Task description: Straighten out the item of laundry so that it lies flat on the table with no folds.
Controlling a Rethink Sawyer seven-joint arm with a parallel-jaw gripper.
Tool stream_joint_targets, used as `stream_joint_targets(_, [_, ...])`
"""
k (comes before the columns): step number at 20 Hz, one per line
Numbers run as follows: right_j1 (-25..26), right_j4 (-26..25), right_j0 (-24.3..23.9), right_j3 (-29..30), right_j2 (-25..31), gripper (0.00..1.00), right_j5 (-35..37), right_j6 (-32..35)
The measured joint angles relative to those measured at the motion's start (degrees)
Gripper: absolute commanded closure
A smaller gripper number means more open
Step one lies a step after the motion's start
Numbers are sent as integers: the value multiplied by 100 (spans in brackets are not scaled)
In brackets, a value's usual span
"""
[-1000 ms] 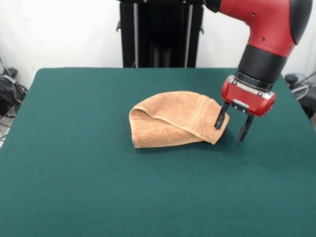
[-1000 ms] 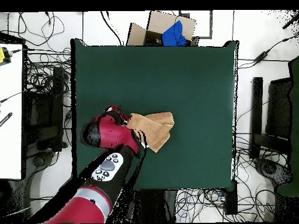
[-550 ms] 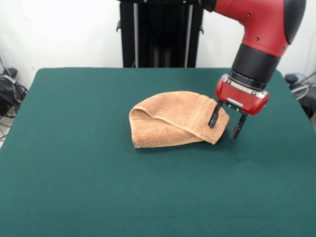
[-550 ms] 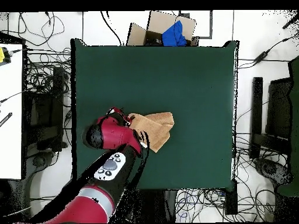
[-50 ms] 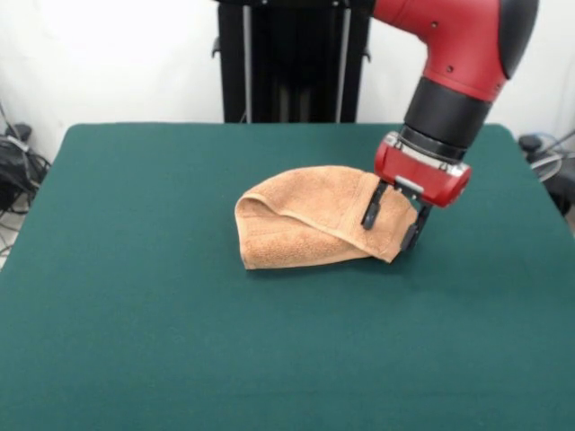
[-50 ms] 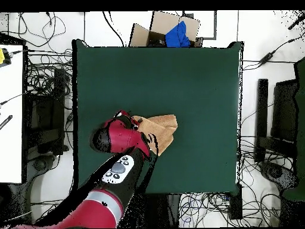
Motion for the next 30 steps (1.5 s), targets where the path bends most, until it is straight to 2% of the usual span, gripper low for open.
stream_joint_targets(17, [19,-140,-141,0,-1,0,0,0])
stream_joint_targets(30, [267,-139,-158,-2,-3,0,-4,0])
